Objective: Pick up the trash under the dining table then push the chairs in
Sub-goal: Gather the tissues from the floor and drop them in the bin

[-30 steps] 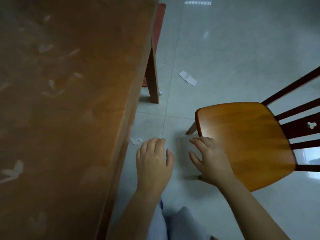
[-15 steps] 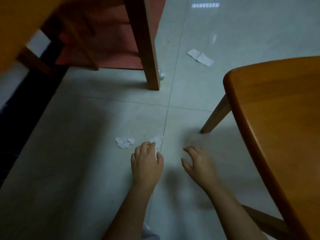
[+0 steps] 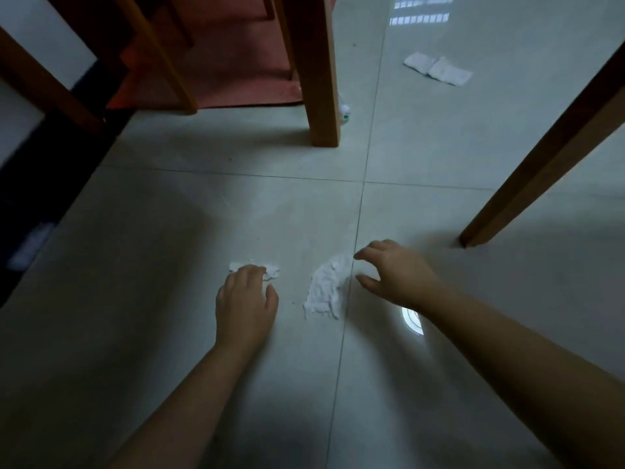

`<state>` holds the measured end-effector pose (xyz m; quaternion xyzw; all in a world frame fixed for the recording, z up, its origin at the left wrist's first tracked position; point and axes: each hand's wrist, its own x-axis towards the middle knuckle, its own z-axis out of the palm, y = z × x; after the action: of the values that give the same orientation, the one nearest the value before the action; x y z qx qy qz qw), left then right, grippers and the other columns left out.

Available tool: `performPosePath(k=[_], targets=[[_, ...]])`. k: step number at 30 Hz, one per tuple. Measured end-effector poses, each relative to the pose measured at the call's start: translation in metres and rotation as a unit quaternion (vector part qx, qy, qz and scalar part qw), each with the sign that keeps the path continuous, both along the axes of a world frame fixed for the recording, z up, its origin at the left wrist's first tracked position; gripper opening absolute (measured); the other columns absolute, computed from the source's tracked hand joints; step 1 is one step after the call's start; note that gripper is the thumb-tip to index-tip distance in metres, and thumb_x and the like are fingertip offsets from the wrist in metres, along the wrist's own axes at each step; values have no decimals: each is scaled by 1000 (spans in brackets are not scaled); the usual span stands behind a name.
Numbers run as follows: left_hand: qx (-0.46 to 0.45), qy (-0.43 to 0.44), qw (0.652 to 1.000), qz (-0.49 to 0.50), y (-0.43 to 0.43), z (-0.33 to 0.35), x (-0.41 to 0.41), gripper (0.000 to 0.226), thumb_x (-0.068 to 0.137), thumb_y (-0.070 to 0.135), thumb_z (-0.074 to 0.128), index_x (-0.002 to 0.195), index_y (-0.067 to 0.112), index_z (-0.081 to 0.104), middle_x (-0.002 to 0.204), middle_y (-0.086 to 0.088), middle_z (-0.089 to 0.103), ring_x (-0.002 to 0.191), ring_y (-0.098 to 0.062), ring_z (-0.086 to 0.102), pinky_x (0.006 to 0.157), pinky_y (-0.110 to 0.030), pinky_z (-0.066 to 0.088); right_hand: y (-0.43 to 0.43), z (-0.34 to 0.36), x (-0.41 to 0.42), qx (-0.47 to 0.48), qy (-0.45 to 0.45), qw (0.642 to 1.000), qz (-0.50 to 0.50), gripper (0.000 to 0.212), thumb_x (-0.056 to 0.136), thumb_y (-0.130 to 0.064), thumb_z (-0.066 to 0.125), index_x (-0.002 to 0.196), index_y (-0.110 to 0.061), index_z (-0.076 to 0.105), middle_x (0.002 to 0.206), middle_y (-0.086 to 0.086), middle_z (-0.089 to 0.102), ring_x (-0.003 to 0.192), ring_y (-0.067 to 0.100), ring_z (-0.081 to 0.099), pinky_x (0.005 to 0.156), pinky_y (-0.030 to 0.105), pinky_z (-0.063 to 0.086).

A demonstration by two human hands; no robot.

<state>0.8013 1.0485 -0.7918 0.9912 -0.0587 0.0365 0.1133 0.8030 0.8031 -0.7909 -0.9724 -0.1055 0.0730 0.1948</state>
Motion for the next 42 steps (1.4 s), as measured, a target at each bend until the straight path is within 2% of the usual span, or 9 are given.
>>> performPosePath(k=[4,11,14,17,24,30,33,36,42], targets=[[-6,9,1000,6,13,-26,11,29,73,6,68,101,2,61,105,-19,64,94,-41,57,81,-46,46,27,-27,-1,41,15,999,-21,37,87,-32,54,122,-20,54,123,0,57,114,20,47,85,28,39],[-51,66,995,47,23,-62,37,37,88,16,54,125,8,53,134,-12,49,123,-31,40,100,-41,30,43,-54,-7,103,69,989,-76,35,85,-31,58,118,-20,57,116,1,59,109,21,51,87,33,44],[-36,100,993,50,28,-76,45,41,92,22,50,132,14,46,141,-9,42,127,-28,35,102,-38,27,45,-58,-7,104,75,988,-89,34,86,-31,57,118,-20,58,117,2,59,109,21,51,88,33,44],[-76,148,983,80,27,-89,43,42,92,24,50,133,19,46,142,-9,38,128,-28,33,101,-37,30,45,-61,-12,96,82,989,-82,36,86,-32,57,120,-20,57,118,1,59,110,20,51,88,32,43],[-153,121,974,113,20,-100,12,21,89,13,57,107,7,65,118,-14,52,104,-30,52,86,-31,41,37,-61,-26,81,70,994,-32,35,86,-24,56,119,-15,58,117,3,60,109,21,51,83,27,40],[-211,139,958,136,27,-93,-12,7,83,2,62,89,2,66,99,-13,57,78,-18,53,69,-11,32,49,-69,-24,75,54,996,16,36,83,-22,60,117,-13,58,117,6,59,107,26,52,83,35,45],[-233,133,952,149,33,-81,-21,7,80,-2,63,85,3,65,91,-8,56,77,-20,56,62,-7,31,58,-73,-19,61,39,996,50,36,81,-21,62,115,-11,59,118,9,58,106,29,52,81,39,47],[-262,110,948,143,37,-64,-36,12,80,-1,63,81,11,62,88,-4,57,71,-5,53,60,0,34,66,-78,-16,64,29,997,44,37,83,-23,61,118,-13,58,120,8,57,107,30,52,80,39,47],[-305,70,941,127,39,-43,-63,27,77,-5,66,74,21,59,83,6,58,76,6,54,64,-1,38,59,-87,-15,-3,67,997,40,41,84,-35,60,121,-16,55,118,6,51,106,26,46,78,34,44]])
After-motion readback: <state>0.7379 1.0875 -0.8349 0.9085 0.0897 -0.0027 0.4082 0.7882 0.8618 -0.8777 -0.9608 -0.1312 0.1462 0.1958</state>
